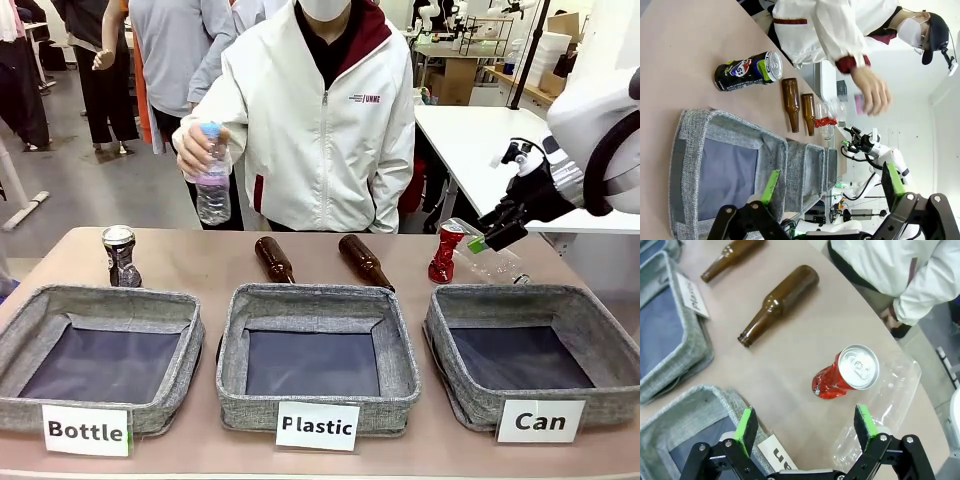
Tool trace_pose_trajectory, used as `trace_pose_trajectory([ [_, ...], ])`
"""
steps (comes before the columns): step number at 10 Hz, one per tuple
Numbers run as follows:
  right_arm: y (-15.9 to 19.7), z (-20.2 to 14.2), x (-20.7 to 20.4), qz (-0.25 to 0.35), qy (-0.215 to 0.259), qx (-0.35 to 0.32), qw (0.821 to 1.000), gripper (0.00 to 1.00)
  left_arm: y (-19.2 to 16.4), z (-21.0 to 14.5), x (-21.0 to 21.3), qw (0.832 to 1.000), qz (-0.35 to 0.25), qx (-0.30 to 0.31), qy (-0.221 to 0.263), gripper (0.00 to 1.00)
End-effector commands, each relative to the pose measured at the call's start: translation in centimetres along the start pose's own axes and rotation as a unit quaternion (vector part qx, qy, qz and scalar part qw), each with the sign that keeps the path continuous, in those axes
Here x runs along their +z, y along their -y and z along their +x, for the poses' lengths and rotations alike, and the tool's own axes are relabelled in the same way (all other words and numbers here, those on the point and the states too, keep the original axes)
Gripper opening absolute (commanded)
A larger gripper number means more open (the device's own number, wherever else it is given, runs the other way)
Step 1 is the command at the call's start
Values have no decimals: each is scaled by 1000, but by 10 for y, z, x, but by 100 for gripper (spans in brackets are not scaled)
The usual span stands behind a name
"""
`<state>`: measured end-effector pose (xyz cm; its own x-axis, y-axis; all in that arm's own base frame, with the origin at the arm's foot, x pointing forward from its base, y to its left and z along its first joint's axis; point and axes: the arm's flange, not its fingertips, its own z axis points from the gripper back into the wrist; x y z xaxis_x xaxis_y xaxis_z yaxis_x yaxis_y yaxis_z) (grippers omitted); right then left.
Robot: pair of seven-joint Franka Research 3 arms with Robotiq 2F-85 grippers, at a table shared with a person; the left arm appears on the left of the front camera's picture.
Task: Sort the can waste into the basket.
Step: Pick up the can waste from the table and place it in the right Fabric basket.
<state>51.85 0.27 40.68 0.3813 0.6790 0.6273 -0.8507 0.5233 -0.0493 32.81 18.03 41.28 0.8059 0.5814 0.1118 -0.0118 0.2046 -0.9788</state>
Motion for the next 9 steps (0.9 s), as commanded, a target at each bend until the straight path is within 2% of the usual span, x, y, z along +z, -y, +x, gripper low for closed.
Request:
trace_pose_trajectory([
  [1, 19, -22, -1, 40, 40, 30, 998, 100, 0, -2, 2, 1000, -1, -10, -7, 100],
  [4, 39, -36, -13, 50, 87, 40, 994, 100, 0, -2, 2, 1000, -1, -10, -7, 100],
  [9, 77, -53, -45, 55, 126, 43, 990, 100, 0, -2, 2, 1000, -1, -10, -7, 100],
])
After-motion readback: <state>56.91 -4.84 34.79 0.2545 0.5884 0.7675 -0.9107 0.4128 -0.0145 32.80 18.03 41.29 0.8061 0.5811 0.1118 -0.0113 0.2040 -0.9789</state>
